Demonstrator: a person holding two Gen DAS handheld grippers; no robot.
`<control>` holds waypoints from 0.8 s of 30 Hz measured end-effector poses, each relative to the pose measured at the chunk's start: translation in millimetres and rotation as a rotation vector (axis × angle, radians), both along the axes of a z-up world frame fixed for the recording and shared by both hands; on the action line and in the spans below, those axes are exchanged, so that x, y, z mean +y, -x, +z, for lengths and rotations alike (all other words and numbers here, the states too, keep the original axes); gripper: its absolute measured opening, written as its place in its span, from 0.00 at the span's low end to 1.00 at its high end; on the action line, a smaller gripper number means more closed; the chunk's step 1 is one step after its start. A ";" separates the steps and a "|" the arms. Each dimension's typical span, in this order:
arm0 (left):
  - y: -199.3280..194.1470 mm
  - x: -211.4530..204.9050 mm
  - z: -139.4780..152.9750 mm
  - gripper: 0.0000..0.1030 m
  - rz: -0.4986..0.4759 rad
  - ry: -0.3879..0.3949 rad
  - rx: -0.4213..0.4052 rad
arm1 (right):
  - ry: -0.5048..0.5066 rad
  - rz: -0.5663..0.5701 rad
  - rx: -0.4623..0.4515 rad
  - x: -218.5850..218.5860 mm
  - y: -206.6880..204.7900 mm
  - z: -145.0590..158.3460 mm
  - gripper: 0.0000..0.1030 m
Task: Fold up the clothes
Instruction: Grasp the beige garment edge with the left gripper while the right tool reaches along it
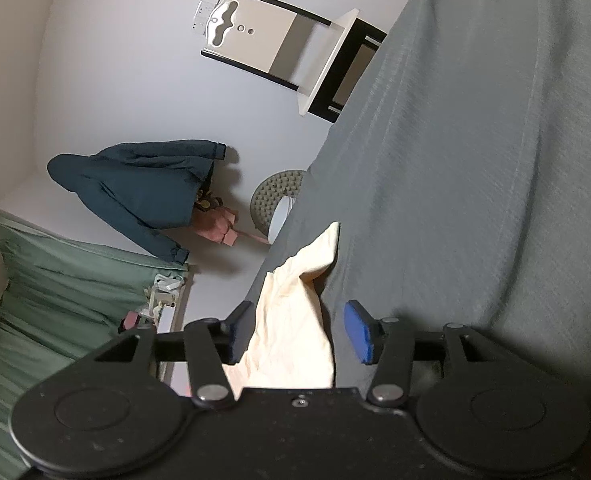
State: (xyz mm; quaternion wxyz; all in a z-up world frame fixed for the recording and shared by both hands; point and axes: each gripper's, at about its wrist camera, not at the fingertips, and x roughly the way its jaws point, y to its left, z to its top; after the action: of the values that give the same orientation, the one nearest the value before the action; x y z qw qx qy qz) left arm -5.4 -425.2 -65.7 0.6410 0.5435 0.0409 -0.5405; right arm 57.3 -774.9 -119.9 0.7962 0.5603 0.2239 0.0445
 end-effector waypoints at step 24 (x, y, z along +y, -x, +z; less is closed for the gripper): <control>-49.1 10.4 2.3 0.12 0.362 0.157 0.546 | 0.103 0.176 0.125 29.0 -13.8 0.5 0.51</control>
State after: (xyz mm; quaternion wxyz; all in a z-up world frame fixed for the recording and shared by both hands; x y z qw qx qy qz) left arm 43.7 -414.8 -63.4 0.7318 0.3117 0.2650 -0.5450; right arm 71.1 -745.9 -119.5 0.8013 0.4987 0.3233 0.0678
